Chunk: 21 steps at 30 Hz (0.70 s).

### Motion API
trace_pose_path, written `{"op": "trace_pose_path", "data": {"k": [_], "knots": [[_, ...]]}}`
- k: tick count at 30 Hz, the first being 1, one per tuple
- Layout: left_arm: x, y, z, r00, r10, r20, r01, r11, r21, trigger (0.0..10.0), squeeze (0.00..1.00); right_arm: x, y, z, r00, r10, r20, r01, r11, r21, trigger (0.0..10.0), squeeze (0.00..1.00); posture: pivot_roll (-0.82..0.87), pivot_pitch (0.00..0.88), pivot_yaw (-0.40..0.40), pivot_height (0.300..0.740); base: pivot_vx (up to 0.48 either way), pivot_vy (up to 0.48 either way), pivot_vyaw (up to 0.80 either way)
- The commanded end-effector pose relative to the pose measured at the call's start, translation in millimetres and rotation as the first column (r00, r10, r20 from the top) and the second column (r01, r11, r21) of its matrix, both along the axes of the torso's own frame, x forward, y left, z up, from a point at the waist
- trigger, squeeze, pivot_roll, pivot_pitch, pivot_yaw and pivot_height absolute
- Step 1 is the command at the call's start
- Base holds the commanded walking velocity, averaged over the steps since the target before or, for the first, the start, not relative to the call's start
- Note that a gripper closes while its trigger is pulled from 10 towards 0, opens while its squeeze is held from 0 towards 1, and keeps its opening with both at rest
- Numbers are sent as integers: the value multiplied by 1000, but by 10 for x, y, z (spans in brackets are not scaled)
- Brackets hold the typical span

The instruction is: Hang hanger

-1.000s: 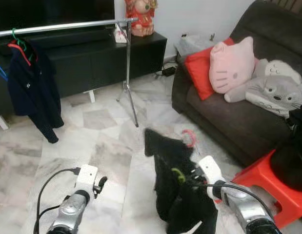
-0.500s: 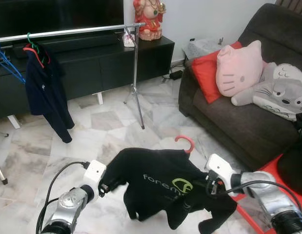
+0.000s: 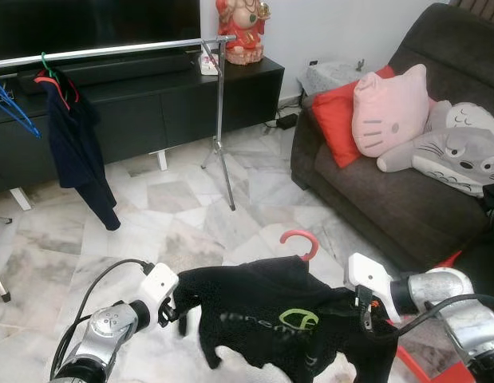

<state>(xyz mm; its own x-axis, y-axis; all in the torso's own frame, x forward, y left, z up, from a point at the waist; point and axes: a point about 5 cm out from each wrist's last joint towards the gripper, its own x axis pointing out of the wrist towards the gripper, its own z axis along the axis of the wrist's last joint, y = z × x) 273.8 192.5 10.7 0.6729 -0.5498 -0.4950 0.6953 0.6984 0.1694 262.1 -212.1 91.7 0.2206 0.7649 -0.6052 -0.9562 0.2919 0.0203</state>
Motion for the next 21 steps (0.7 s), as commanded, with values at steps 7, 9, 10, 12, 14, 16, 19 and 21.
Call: {"op": "trace_pose_path", "data": {"k": [7,9,10,12,14,16,19,21], "knots": [[32,12,37,999,-40,16,39,998,55,4039,0,15,34,88,1000,16,27,-16,1000,-1,10000,0,-41,0,-89,740,0,0,0],[29,24,31,999,-30,15,29,998,55,0,0,15,37,88,999,16,30,-16,1000,-2,10000,0,-42,0,-88,740,0,0,0],[29,24,31,999,-30,15,29,998,55,0,0,15,37,88,999,16,30,-16,1000,-2,10000,0,-42,0,-88,740,0,0,0],[30,36,36,999,-27,18,26,998,56,0,0,16,16,72,999,11,32,-10,1000,-21,10000,0,-39,0,-89,740,0,0,0],[42,68,55,999,-16,29,14,998,59,0,0,17,4,69,999,8,33,-7,1000,-27,10000,0,-39,0,-89,740,0,0,0],[45,78,62,999,-14,30,12,998,57,0,0,17,4,73,999,7,33,-6,1000,-25,10000,0,-39,0,-89,740,0,0,0],[41,77,57,1000,-17,25,15,998,57,0,0,26,28,87,999,9,38,-8,1000,-17,10000,0,-39,0,-87,740,0,0,0],[44,80,57,1000,-11,25,10,998,54,0,0,31,39,90,999,11,40,-11,1000,-15,10000,0,-39,0,-87,740,0,0,0]]}}
